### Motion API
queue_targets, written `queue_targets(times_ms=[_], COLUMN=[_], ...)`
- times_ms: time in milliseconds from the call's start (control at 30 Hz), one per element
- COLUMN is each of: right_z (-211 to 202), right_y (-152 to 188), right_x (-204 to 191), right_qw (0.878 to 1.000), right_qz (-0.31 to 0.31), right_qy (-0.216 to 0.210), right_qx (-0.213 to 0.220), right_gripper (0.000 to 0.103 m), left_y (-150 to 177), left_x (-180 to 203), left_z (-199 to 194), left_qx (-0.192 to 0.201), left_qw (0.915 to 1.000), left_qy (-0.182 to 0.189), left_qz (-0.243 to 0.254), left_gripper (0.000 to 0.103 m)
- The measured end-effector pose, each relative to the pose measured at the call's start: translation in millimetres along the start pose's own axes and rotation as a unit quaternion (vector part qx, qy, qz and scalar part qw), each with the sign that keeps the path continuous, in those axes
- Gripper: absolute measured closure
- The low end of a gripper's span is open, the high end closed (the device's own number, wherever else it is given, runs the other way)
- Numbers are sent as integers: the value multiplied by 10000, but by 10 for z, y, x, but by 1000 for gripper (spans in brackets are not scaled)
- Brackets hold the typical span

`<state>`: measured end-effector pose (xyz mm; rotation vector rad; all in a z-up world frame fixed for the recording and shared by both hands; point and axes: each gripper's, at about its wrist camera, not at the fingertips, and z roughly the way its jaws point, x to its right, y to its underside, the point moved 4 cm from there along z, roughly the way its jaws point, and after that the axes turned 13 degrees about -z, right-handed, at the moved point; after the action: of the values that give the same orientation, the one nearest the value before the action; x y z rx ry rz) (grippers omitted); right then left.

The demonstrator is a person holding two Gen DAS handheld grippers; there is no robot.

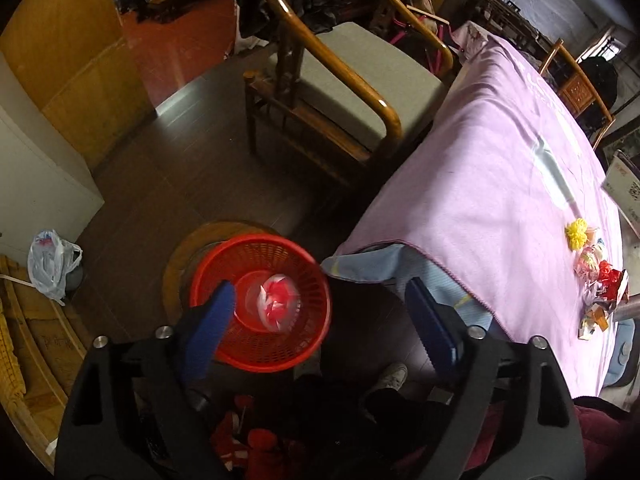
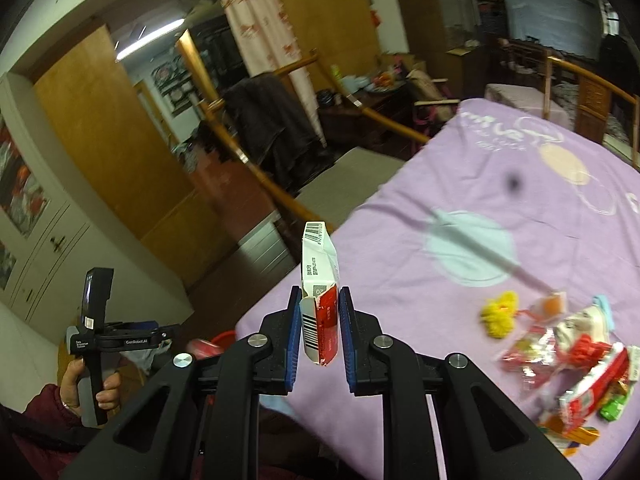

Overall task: Collect trash
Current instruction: 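Carry the cup with the left tool while the right tool carries the box, release both into the red wastebasket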

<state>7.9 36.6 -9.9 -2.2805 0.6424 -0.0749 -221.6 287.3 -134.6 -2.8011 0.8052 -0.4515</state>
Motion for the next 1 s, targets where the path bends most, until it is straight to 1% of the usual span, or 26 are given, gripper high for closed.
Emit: queue_targets(times_ms=[133,233,300,367,400,467,567,600,633,733,800,900,1000], right_z=[259,476,610,727,770,860,1000,1063,1148,1154,1175,1189,1148], right_y=[-87,-141,-169,-197,-197,-218,-216,-209,-217,-236,-231,-226,-198], right_x=[-387,-814,-1073,-1363,-1512,-1783,-2122,-2179,-2207,-2318,-2271,-2022,-1797], right_qw=[9984,9921,9853,9771,9727,9638,9515,9486,9474,9470,9499,9581,9683], right_qz=[-288,-730,-1032,-1337,-1476,-1721,-2037,-2094,-2120,-2149,-2102,-1916,-1654], right_qy=[-421,-876,-1168,-1417,-1535,-1739,-1955,-2008,-2023,-2052,-2000,-1812,-1545], right_qx=[-250,-530,-703,-855,-924,-1060,-1224,-1267,-1287,-1217,-1164,-1114,-1055], right_gripper=[85,85,85,84,84,83,78,64,58,58,58,58,58], left_y=[-21,-26,-13,24,66,132,243,274,305,341,304,191,49], left_x=[-214,-450,-624,-802,-912,-1054,-1268,-1318,-1372,-1440,-1418,-1297,-1051], left_z=[-144,-279,-385,-487,-555,-664,-808,-840,-877,-925,-907,-850,-763], left_qx=[148,274,391,487,539,608,701,729,757,799,789,773,751], left_qw=[9997,9985,9969,9946,9930,9905,9864,9851,9838,9822,9832,9872,9919], left_qy=[-99,-190,-314,-418,-478,-578,-760,-820,-878,-958,-921,-804,-637], left_qz=[-183,-439,-603,-812,-932,-1087,-1279,-1326,-1368,-1404,-1366,-1138,-800], left_gripper=[17,17,17,15,13,13,13,13,13,13,13,13,13])
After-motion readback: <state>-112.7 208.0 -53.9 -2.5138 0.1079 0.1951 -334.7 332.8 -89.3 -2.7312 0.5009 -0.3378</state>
